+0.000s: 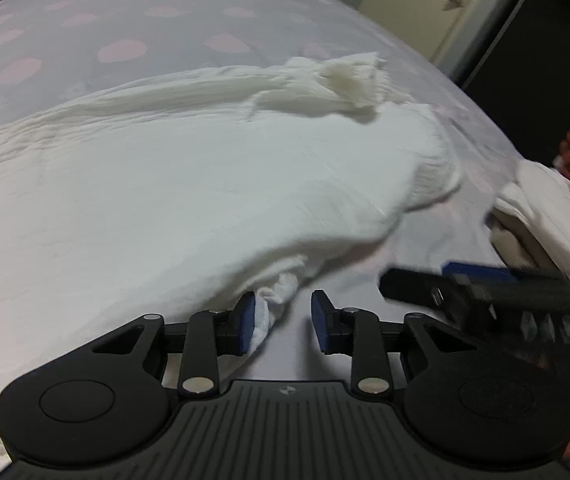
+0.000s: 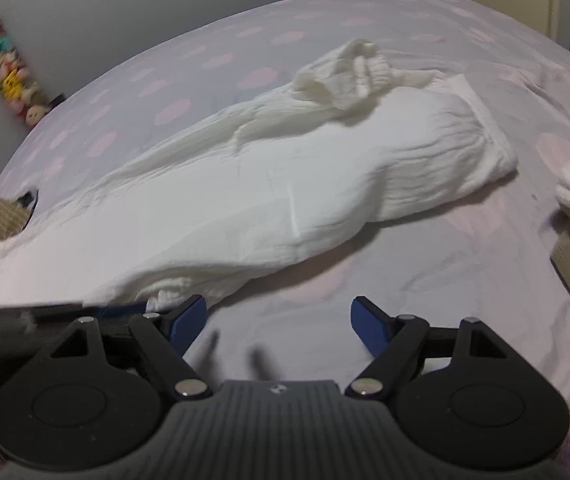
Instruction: Fold clothes
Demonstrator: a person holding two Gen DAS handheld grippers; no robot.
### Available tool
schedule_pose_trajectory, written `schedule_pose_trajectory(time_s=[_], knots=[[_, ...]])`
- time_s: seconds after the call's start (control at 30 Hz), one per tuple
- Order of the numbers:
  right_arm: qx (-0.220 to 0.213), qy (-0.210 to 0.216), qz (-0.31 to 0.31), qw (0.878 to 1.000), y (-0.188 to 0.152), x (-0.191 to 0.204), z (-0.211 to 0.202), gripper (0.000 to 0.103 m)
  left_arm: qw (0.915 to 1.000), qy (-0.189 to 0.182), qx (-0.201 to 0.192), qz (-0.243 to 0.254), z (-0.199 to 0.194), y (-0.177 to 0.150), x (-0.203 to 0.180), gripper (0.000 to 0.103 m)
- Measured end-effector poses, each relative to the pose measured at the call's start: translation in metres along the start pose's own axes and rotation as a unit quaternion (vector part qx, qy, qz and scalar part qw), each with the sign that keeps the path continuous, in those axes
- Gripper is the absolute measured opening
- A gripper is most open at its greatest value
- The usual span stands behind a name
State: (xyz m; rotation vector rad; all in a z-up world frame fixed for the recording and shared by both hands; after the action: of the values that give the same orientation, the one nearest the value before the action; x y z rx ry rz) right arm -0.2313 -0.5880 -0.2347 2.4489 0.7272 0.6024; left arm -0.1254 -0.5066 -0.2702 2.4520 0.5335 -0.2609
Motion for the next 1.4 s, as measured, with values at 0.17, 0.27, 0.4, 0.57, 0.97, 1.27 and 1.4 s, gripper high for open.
schedule_pose_trajectory(time_s=[0.17,0.27,0.4,0.57,0.97,1.27,1.4], knots=[[-0.009,0.001,-0.019,1.000,0.001,0.008,-0.002,0.086,0.9990,-0.031,0.026,0.020,0.001,-0.022,-0.015,0.026],[-0.017,0.006,-0.025,1.000,0.001,0.010,-0.006,0.087,0.9978,-0.046,0.040,0.028,0.002,-0.032,-0.026,0.026],[-0.023,0.013,-0.026,0.999,0.002,0.011,-0.010,0.087,0.9960,-0.061,0.054,0.037,-0.002,-0.044,-0.036,0.026],[-0.017,0.004,-0.025,1.000,-0.001,0.009,-0.012,0.059,0.9991,-0.013,0.024,0.031,-0.019,-0.043,-0.028,0.026],[-0.032,-0.027,-0.013,0.999,0.047,-0.048,-0.043,0.064,0.9890,0.088,-0.044,0.111,-0.028,-0.011,-0.048,0.041],[-0.021,-0.084,-0.054,0.995,0.104,-0.142,-0.016,0.061,0.9867,0.116,0.022,0.111,0.015,-0.015,-0.039,0.040],[0.002,-0.077,-0.030,0.997,0.107,-0.160,0.012,0.064,0.9845,0.125,0.036,0.118,0.025,-0.017,-0.037,0.041]])
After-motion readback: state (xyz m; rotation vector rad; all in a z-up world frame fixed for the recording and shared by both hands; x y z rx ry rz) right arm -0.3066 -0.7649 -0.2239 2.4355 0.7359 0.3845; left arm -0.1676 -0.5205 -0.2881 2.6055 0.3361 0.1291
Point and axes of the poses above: each gripper's, at about its wrist camera, not at the fingertips, and z roughly the way its jaws point, x to its left, y to its top, the point moved 8 cm from there along z, roughly the way its jaws point
